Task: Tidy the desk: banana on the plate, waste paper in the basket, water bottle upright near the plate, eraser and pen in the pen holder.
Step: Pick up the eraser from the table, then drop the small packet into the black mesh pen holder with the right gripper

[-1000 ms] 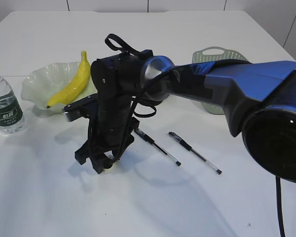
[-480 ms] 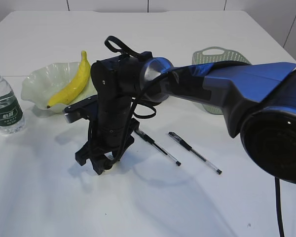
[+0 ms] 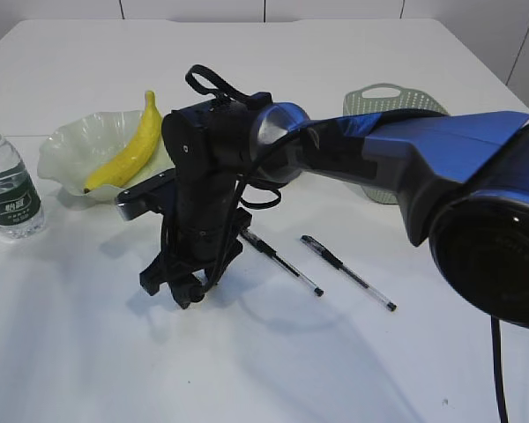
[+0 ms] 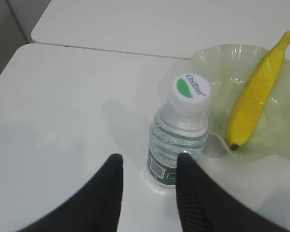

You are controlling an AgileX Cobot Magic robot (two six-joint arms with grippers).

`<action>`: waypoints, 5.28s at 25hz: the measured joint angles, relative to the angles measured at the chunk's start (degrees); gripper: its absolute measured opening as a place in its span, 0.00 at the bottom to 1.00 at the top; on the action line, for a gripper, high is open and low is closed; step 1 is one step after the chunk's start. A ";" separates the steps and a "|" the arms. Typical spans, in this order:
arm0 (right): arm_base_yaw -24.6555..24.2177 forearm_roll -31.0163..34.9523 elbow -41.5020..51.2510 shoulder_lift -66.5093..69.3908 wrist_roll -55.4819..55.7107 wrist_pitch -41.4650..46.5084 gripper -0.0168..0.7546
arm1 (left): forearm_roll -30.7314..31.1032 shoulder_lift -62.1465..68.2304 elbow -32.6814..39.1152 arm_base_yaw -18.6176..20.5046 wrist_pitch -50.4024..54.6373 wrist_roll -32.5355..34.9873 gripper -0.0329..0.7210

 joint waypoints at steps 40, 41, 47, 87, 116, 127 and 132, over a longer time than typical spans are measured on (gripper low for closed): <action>0.00 -2.16 -0.13 0.12 0.00 0.13 0.40 | 0.00 0.00 0.00 0.00 0.00 0.00 0.38; 0.00 -2.16 -0.13 0.12 0.00 0.23 0.40 | 0.00 0.00 0.00 0.00 0.00 0.00 0.38; 0.00 -2.16 -0.13 0.12 0.00 0.56 0.37 | 0.00 0.00 0.00 0.00 0.00 0.00 0.38; -3.88 -11.86 -28.01 0.51 9.59 7.40 0.36 | 0.00 0.00 0.00 0.00 0.45 0.00 0.38; -17.55 -11.64 -29.32 0.29 11.49 -9.22 0.36 | 0.00 0.00 0.00 0.00 1.16 0.00 0.38; -19.86 -10.54 -29.41 2.50 12.93 -13.37 0.36 | 0.00 0.00 0.00 0.00 1.16 0.00 0.38; -19.86 -9.13 -29.41 3.83 13.01 -13.37 0.36 | 0.00 0.00 0.00 0.00 1.16 0.00 0.38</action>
